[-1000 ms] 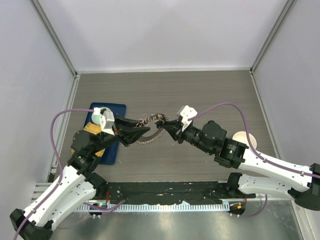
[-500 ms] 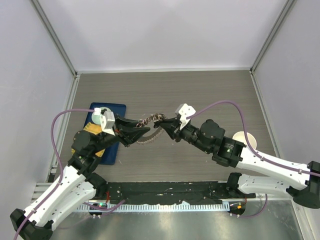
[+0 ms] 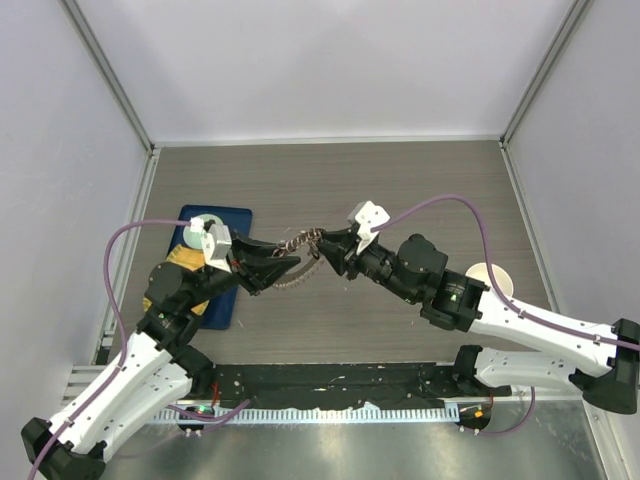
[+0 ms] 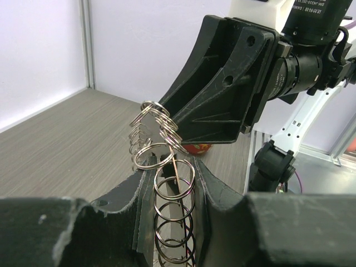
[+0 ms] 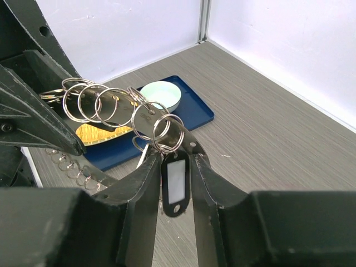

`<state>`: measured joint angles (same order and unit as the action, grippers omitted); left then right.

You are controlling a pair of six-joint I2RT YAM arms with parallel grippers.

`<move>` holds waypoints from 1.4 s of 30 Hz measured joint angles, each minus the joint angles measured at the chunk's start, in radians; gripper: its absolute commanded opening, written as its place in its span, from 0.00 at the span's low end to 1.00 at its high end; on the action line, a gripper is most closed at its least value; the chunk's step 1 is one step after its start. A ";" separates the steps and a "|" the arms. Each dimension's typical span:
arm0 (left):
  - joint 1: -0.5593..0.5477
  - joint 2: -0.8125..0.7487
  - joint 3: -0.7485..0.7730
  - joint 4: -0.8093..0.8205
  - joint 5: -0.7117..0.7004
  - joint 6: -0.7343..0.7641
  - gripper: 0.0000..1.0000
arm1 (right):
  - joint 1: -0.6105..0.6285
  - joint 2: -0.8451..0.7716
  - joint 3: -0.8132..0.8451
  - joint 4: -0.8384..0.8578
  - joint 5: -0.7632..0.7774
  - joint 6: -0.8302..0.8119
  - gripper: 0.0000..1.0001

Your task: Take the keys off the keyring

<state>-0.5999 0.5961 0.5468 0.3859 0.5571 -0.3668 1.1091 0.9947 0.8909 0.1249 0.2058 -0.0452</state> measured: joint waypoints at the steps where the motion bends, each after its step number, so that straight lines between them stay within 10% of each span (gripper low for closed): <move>1: 0.000 -0.001 0.000 0.000 0.000 0.000 0.00 | 0.000 0.004 0.003 0.000 -0.002 0.002 0.34; 5: 0.000 -0.005 0.000 -0.001 -0.004 0.001 0.00 | 0.000 0.011 0.003 -0.002 -0.012 0.010 0.30; 9: 0.000 -0.008 0.000 -0.002 -0.006 0.003 0.00 | 0.000 0.016 0.003 -0.003 -0.007 0.018 0.01; 16: 0.000 -0.023 -0.003 -0.022 -0.017 0.009 0.03 | 0.006 0.000 0.003 -0.024 0.057 -0.002 0.01; 26: 0.000 -0.121 -0.023 -0.164 -0.075 0.068 0.71 | 0.008 -0.088 0.089 -0.224 0.053 -0.178 0.01; 42: 0.000 0.066 0.165 -0.293 0.100 0.166 0.71 | 0.002 -0.085 0.317 -0.610 -0.259 -0.389 0.01</move>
<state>-0.6003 0.6621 0.7116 0.0925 0.6575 -0.2005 1.1110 0.9096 1.2079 -0.4854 -0.0532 -0.4347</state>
